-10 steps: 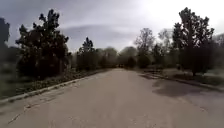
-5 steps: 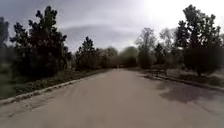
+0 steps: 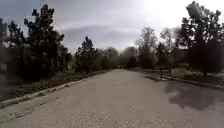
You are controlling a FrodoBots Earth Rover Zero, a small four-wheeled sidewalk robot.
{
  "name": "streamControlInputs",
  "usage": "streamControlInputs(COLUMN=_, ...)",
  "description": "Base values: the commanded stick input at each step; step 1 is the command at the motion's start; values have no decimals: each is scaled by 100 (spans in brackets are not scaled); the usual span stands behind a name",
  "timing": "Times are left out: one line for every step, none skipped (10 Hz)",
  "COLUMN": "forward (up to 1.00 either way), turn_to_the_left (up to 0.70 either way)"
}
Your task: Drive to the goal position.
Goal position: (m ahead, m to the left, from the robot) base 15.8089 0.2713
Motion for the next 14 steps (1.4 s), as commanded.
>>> streamControlInputs(forward=70, turn_to_the_left=0)
streamControlInputs(forward=70, turn_to_the_left=0)
streamControlInputs(forward=70, turn_to_the_left=0)
streamControlInputs(forward=70, turn_to_the_left=0)
streamControlInputs(forward=70, turn_to_the_left=0)
streamControlInputs(forward=70, turn_to_the_left=0)
streamControlInputs(forward=70, turn_to_the_left=0)
streamControlInputs(forward=70, turn_to_the_left=0)
streamControlInputs(forward=70, turn_to_the_left=0)
streamControlInputs(forward=70, turn_to_the_left=0)
streamControlInputs(forward=70, turn_to_the_left=0)
streamControlInputs(forward=70, turn_to_the_left=0)
streamControlInputs(forward=70, turn_to_the_left=0)
streamControlInputs(forward=70, turn_to_the_left=0)
